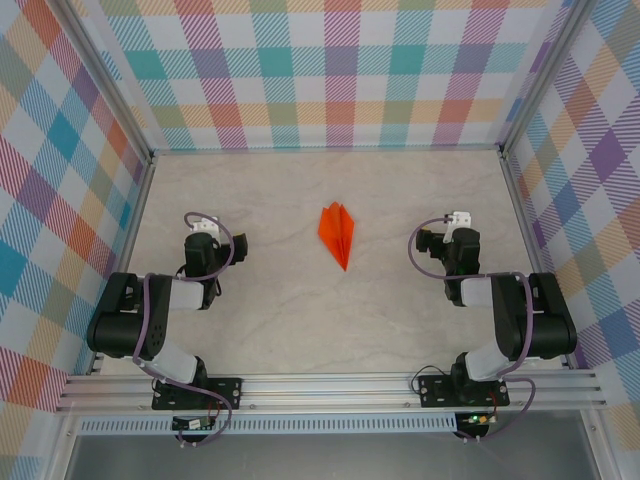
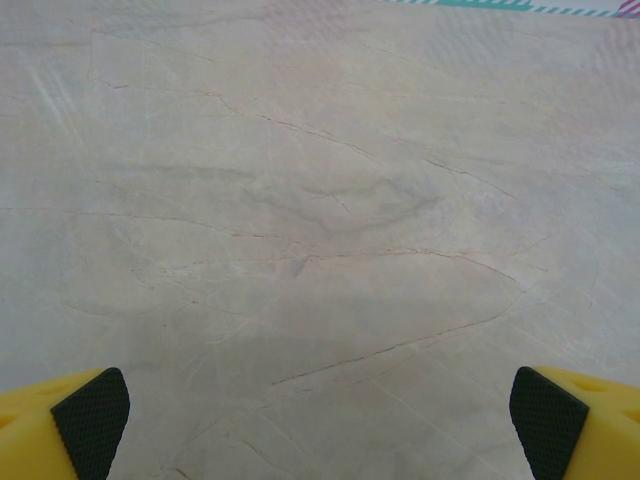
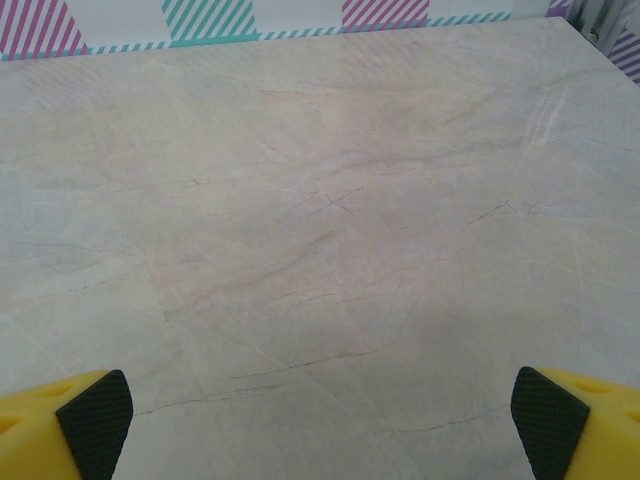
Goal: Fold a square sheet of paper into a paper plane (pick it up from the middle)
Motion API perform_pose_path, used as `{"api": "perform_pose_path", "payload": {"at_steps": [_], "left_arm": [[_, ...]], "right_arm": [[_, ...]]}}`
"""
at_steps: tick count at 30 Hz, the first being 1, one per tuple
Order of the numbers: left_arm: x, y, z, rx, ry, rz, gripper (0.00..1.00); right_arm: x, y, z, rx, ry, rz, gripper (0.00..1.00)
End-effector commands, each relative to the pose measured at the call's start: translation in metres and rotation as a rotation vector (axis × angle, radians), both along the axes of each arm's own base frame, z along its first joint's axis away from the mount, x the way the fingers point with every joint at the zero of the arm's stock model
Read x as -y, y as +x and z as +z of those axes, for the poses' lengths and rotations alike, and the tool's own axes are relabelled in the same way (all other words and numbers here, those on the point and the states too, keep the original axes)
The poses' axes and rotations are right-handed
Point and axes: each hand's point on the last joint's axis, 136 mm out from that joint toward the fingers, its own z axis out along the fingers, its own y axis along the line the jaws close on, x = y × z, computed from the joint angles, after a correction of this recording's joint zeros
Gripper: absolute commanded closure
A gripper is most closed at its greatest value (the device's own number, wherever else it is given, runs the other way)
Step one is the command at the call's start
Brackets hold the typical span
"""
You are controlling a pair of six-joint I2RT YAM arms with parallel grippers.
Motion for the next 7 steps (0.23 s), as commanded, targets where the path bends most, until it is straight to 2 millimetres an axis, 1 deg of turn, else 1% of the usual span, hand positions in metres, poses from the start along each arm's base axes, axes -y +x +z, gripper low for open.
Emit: {"api": "perform_pose_path", "payload": {"at_steps": [1, 7], "left_arm": [[0.0037, 0.0067, 0.0044, 0.010, 0.006, -0.023, 0.00], [0.0035, 0.0062, 0.0037, 0.008, 0.006, -0.022, 0.00]], "right_arm": [[-0.0007, 0.0028, 0.0073, 0.039, 0.006, 0.012, 0.00], [-0.0025, 0.0022, 0.0078, 0.044, 0.004, 0.025, 0.00]]}}
